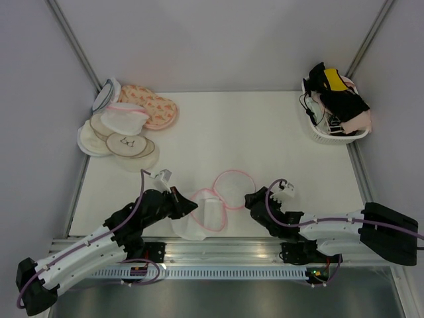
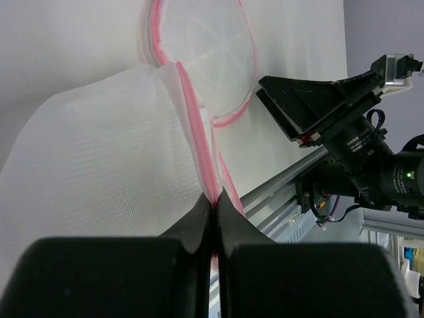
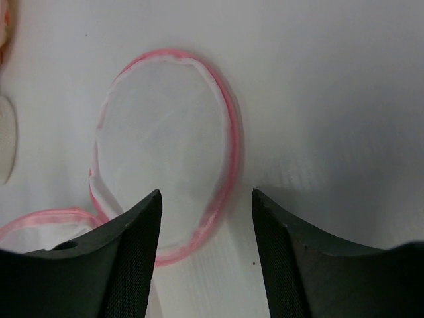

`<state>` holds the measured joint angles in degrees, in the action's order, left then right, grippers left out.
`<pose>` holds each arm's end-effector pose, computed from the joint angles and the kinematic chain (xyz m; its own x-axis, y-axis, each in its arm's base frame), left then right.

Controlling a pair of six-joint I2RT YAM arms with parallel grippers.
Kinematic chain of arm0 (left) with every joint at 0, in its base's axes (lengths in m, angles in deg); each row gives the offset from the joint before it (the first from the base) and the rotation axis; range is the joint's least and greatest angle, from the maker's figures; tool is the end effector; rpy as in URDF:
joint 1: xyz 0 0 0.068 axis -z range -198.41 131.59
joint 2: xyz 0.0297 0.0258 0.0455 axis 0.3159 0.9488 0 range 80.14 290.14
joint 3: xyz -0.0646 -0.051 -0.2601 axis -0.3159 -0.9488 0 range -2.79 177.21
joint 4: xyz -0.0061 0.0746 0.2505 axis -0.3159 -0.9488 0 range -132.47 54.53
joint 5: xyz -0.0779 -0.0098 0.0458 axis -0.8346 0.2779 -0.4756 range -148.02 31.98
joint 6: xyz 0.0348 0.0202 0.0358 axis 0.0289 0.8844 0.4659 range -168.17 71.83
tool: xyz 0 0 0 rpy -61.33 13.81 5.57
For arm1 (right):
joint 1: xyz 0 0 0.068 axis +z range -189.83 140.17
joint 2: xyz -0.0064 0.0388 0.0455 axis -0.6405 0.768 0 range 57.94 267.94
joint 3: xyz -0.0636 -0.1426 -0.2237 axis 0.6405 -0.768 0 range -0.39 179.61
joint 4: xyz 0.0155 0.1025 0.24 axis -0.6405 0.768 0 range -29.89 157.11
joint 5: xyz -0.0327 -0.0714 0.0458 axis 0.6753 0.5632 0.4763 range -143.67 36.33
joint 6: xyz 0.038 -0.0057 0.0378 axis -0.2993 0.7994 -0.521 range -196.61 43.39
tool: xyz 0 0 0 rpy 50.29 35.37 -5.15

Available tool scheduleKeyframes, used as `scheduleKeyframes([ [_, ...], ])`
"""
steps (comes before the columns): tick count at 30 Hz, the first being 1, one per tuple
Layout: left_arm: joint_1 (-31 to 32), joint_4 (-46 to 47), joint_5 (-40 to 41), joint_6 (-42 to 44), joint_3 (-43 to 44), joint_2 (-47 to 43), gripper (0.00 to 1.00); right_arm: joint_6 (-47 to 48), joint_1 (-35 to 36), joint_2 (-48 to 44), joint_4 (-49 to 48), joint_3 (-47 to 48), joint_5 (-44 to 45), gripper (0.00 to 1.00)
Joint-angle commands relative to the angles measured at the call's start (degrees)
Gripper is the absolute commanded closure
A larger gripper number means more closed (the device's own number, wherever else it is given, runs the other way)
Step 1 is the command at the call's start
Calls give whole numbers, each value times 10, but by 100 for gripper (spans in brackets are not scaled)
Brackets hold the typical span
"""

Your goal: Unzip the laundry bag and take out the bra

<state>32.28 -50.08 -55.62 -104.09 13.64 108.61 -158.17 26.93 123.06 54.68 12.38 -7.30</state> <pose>0.0885 -0.1058 0.1978 -0.7799 -0.3538 -0.5164 0.1846 0.6583 -0.7298 0.0921 0.1492 0.1237 -0.4765 0.6201 -0.6232 0.2207 0.7705 0.5980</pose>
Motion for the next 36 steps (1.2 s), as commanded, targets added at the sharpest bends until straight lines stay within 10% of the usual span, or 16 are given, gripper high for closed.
scheduleKeyframes([
  [1, -2, 20, -13, -13, -5, -4, 98, -28, -15, 31, -110, -46, -37, 38],
  [9, -2, 36, -21, -13, -9, 1, 98, 7, -73, 161, -280, -39, -131, 55],
  [14, -2, 38, -41, -17, -14, -9, 98, 31, -103, 231, -350, -24, -158, 100],
  [18, -2, 35, -40, -19, -21, -20, 98, 58, -102, 210, -340, -24, -151, 100],
  [36, -8, 182, -41, 42, 112, 225, 98, 320, -82, -315, 227, 96, -19, 100],
])
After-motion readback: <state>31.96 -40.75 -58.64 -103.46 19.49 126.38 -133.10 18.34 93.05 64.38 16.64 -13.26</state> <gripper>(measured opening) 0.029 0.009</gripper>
